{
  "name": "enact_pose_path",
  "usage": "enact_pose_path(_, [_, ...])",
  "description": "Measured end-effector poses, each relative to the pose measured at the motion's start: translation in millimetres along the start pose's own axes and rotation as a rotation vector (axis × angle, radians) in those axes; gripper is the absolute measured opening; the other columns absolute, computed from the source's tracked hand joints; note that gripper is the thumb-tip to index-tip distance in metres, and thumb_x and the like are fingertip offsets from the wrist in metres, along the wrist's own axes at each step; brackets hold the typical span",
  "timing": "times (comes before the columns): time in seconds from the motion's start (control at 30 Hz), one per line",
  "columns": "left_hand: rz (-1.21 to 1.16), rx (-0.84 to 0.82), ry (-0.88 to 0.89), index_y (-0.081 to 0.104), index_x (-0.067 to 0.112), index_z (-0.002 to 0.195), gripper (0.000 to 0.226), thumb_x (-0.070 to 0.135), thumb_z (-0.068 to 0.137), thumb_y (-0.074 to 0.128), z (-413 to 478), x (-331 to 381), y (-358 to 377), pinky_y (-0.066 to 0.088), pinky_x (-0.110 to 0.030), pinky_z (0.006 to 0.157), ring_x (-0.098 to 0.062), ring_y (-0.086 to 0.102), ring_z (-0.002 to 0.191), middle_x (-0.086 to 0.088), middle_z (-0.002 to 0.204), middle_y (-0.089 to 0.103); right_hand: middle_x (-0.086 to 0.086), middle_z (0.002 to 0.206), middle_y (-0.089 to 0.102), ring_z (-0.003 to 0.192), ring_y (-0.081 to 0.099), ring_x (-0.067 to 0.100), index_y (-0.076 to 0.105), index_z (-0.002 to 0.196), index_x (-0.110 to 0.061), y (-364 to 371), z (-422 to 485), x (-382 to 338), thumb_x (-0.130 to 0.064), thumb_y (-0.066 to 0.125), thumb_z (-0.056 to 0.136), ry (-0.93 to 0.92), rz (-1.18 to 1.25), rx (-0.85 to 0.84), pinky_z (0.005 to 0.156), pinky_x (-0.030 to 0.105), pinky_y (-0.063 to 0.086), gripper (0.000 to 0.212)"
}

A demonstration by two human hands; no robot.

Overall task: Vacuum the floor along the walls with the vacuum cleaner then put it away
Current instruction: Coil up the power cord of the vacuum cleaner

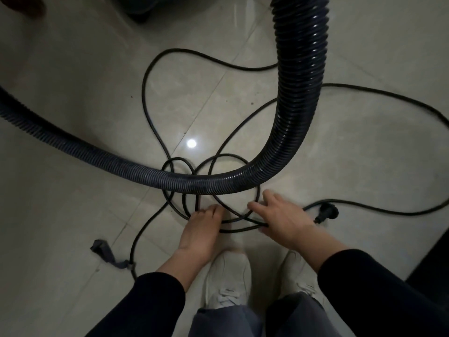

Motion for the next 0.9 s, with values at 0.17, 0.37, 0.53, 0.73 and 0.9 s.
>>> enact_pose_path(0.17, [0.323,-0.035,0.092,0.036,0.012,0.142,0.046,0.008,0.096,0.037,-1,-4,11,0.018,-0.034,0.111,-0.026,0.039,0.131,-0.009,0.140,0.048,0.006,0.117,0.052,0.106,0.052,0.025,0.063,0.108,-0.021,-2,-4,-18,-0.024,0.056,0.086,-0.079,-0.363,0.176,0.078,0.034,0.043,0.024])
enact_pose_path(0.37, [0.168,-0.228,0.065,0.060,0.020,0.117,0.031,0.026,0.089,0.051,-18,-9,6,0.011,-0.057,0.114,-0.024,0.050,0.118,-0.004,0.118,0.057,0.004,0.130,0.041,0.128,0.030,0.025,0.056,0.123,-0.017,12,-17,-17,-0.026,0.046,0.092,-0.014,-0.281,0.004,0.106,0.044,0.021,0.034])
enact_pose_path(0.53, [-0.282,-0.131,0.136,0.055,0.021,0.072,0.009,0.026,0.070,0.048,-82,16,-72,0.045,-0.031,0.069,-0.026,0.061,0.086,-0.002,0.083,0.062,0.004,0.107,0.063,0.113,0.051,0.024,0.053,0.106,-0.017,-69,-82,-33,-0.026,0.048,0.092,-0.103,-0.137,0.064,0.111,0.038,0.021,0.017])
enact_pose_path(0.73, [-0.653,0.075,0.142,0.067,0.007,0.068,0.021,0.021,0.071,0.052,-187,50,-211,0.040,-0.027,0.062,-0.015,0.053,0.067,0.008,0.064,0.046,0.006,0.079,0.056,0.081,0.055,0.035,0.039,0.085,-0.017,-223,-200,-79,-0.030,0.046,0.097,-0.051,0.056,0.230,0.064,0.039,0.038,0.019])
enact_pose_path(0.9, [-0.901,0.235,0.178,0.076,0.013,0.064,0.019,0.006,0.070,0.059,-283,81,-350,0.037,-0.017,0.058,-0.009,0.053,0.059,-0.003,0.065,0.058,0.001,0.061,0.043,0.067,0.052,0.038,0.038,0.075,-0.018,-359,-305,-117,-0.019,0.054,0.086,0.040,0.087,0.327,0.057,0.040,0.041,0.020])
Point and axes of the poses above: each hand's wrist, its own z-axis towards the middle knuckle, its own y-axis out of the palm, x = y × z, the point moved 8 cm from there along z, towards the middle knuckle
